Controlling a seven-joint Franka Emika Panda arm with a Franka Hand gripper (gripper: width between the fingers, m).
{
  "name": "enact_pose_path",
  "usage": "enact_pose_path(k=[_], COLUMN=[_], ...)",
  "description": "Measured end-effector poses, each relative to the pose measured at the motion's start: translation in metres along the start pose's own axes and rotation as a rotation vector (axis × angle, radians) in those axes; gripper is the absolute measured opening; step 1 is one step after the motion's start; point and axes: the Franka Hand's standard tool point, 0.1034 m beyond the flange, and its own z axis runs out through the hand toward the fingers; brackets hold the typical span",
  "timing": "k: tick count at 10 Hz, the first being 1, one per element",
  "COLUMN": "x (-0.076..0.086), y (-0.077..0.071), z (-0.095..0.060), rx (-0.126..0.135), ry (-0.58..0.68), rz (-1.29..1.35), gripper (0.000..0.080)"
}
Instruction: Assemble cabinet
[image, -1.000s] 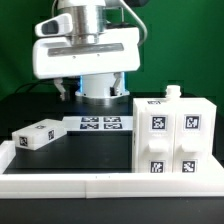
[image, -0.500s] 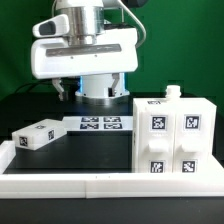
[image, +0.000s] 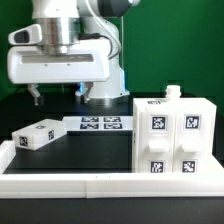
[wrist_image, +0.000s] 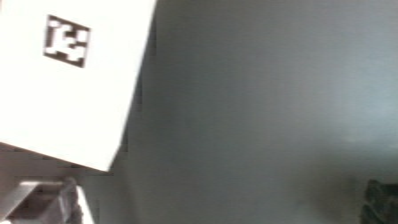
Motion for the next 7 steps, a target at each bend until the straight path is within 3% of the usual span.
enact_pose_path(k=[2,4,7], x=[0.0,-0.004,-0.009], y=[-0.002,0.005,0.043], z=[0.0,-0.001,0.013], rx=[0.0,0.001,-0.015], ry=[-0.001,-0.049,-0.087], rz=[-0.012,0.154,0.22], gripper=[0.0797,0.0797,0.0797])
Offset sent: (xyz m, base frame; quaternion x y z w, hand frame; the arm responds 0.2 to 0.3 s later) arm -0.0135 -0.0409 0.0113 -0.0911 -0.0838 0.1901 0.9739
